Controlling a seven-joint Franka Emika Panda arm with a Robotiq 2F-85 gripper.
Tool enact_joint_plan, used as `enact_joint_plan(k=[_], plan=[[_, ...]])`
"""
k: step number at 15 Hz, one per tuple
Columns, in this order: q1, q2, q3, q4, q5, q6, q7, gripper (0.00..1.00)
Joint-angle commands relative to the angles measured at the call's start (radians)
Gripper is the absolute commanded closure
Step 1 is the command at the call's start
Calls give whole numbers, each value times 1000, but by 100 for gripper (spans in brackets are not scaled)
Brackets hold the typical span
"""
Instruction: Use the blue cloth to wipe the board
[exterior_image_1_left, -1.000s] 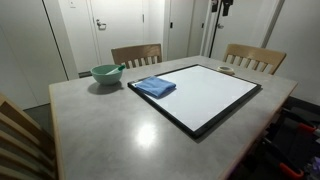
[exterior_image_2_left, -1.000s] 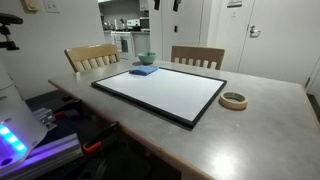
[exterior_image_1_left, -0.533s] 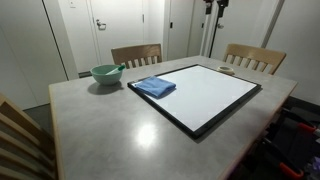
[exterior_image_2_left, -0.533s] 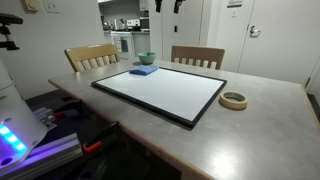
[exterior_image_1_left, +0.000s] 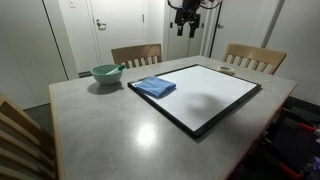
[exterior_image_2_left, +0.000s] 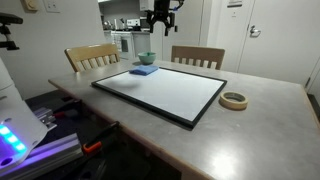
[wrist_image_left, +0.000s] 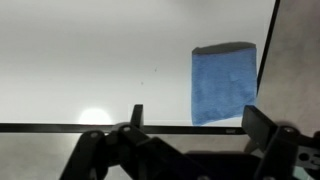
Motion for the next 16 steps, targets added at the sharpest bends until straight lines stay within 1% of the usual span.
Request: enact_joint_plan(k=[1, 3, 8, 16], plan=[[-16, 100, 40, 77, 46, 10, -103, 0], [-21, 140, 57, 107, 68, 4, -136, 0], [-17, 235, 88, 165, 104, -1, -145, 0], [-19, 341, 121, 201, 102, 2, -150, 0]])
